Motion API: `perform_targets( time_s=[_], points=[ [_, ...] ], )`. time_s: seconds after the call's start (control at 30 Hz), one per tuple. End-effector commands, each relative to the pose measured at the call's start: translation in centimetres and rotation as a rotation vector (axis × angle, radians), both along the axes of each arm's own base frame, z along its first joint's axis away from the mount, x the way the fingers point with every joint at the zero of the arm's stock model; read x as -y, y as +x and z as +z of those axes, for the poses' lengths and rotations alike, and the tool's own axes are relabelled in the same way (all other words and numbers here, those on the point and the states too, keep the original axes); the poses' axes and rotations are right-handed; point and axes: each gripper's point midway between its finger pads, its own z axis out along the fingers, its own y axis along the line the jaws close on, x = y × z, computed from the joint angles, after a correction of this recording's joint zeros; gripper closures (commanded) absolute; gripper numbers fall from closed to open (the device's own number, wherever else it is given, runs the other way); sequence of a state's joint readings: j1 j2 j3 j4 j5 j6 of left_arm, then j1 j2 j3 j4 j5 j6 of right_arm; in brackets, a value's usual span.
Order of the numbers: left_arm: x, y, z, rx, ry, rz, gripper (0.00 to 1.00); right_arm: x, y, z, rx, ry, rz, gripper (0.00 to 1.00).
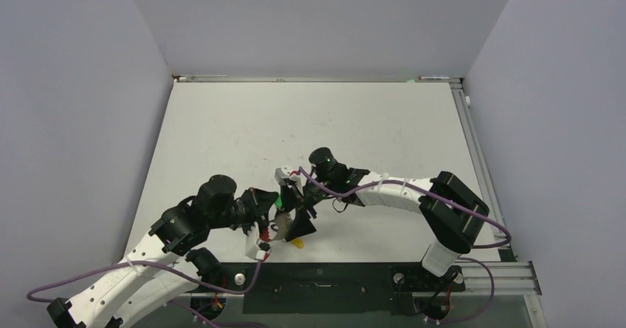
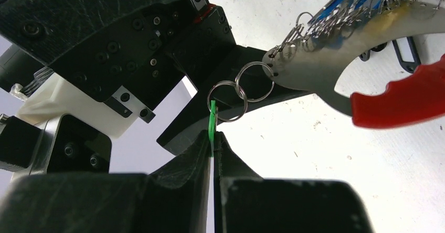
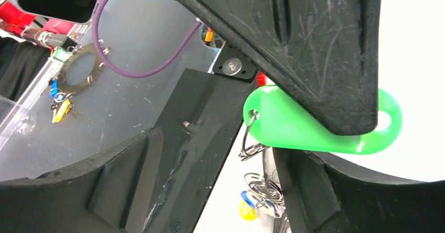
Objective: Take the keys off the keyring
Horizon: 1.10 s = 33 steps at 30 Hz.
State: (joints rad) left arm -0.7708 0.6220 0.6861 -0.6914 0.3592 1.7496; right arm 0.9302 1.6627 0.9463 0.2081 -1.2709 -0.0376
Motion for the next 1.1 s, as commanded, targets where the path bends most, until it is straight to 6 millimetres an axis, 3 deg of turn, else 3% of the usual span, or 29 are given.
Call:
perform_targets(
  time_s=[0.0, 0.1, 0.3, 0.43, 0.53, 0.67, 0.87, 0.97, 1.07],
  points=[
    [0.7, 0.7, 3.1, 0.056, -0.086, 0.013, 1.00, -0.6, 1.3, 0.2, 0.089, 0.054, -0.036, 0.24],
    [0.6, 0.8, 3.2, 0.049, -0.092, 0.022, 1.00, -1.1, 2.8, -0.5, 0.106, 0.055, -0.129, 0.34],
    [0.5, 1.1, 3.1, 0.034, -0.113, 0.058, 1.00, -1.2, 5.0, -0.9, 0.104, 0.048, -0.271, 0.71],
    [0.4, 1.4, 3.0, 0.019, -0.134, 0.091, 1.00, -0.2, 8.0, -0.9, 0.143, 0.035, -0.392, 0.94],
    [0.4, 1.8, 2.1, 0.011, -0.131, 0.112, 1.00, 0.8, 11.0, -0.5, 0.182, 0.016, -0.508, 0.95],
    [0.2, 3.8, 0.9, 0.041, -0.146, 0.201, 1.00, 2.2, 14.2, -0.3, 0.218, -0.040, -0.664, 0.95],
    [0.4, 6.6, -1.7, 0.065, -0.130, 0.311, 1.00, 3.1, 15.0, -2.5, 0.361, -0.157, -0.741, 0.95],
    [0.5, 7.2, -2.5, 0.076, -0.145, 0.339, 1.00, 2.8, 14.0, -4.1, 0.472, -0.231, -0.725, 0.95],
    [0.5, 7.2, -2.7, 0.109, -0.167, 0.330, 1.00, 2.6, 12.3, -5.2, 0.477, -0.267, -0.682, 0.94]
  ],
)
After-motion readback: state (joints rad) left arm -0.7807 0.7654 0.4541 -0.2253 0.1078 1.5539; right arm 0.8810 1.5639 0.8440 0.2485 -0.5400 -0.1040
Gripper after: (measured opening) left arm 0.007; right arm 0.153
